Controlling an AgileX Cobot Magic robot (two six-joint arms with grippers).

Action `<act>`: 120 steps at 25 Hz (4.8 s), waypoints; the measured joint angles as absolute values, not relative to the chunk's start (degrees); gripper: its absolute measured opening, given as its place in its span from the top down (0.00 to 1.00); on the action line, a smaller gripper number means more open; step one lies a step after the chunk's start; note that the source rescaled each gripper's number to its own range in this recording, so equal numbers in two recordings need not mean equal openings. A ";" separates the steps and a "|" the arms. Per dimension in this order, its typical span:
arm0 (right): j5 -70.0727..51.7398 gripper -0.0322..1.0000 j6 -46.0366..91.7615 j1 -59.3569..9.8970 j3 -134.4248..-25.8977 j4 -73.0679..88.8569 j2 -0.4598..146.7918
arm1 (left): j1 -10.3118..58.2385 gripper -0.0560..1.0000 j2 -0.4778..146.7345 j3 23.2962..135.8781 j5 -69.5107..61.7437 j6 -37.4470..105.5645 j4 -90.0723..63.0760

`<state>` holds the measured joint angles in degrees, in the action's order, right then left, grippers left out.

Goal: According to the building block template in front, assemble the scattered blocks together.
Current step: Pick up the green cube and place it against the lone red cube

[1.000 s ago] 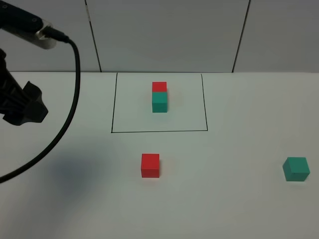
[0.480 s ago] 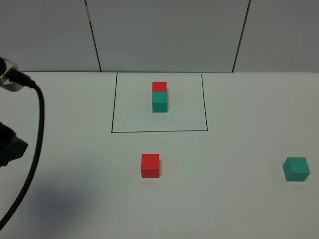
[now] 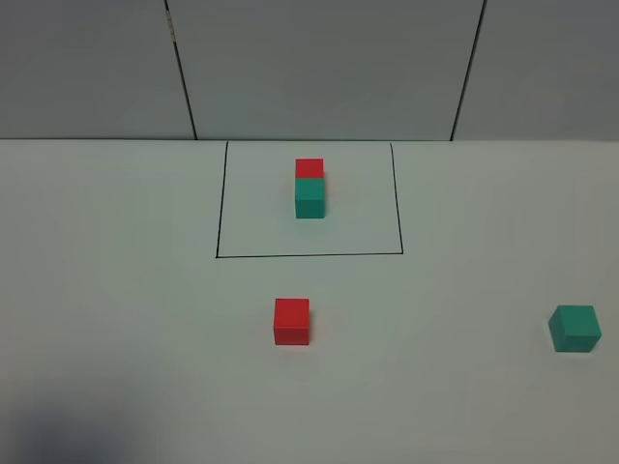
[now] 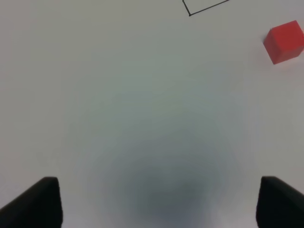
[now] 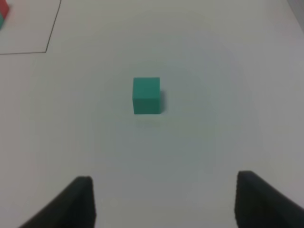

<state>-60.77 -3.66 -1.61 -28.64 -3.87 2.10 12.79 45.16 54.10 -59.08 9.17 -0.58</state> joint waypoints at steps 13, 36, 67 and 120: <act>-60.77 0.40 -3.66 -1.61 -28.64 -3.87 2.10 | 12.79 0.15 28.65 42.61 -59.05 8.02 -1.20; -60.77 0.40 -3.66 -1.61 -28.64 -3.87 2.10 | 11.54 0.15 13.01 37.46 -63.23 5.25 -3.08; -60.77 0.40 -3.66 -1.61 -28.64 -3.87 2.10 | 4.65 0.16 4.34 27.34 -61.33 3.73 -8.32; -60.77 0.40 -3.66 -1.61 -28.64 -3.87 2.10 | -5.94 0.18 -0.37 26.16 -60.95 -1.19 -3.60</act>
